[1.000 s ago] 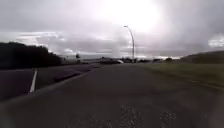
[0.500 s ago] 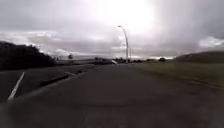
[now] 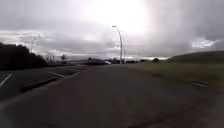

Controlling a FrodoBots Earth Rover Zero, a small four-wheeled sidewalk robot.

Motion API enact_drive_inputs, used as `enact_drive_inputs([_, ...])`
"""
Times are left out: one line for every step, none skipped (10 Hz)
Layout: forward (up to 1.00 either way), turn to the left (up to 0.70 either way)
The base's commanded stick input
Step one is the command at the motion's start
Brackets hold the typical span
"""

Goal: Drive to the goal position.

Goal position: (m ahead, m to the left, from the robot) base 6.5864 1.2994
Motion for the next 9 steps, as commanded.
enact_drive_inputs([1.0, 0.0])
enact_drive_inputs([1.0, 0.0])
enact_drive_inputs([1.0, 0.0])
enact_drive_inputs([1.0, 0.0])
enact_drive_inputs([1.0, 0.0])
enact_drive_inputs([1.0, 0.0])
enact_drive_inputs([1.0, 0.0])
enact_drive_inputs([1.0, 0.0])
enact_drive_inputs([1.0, 0.0])
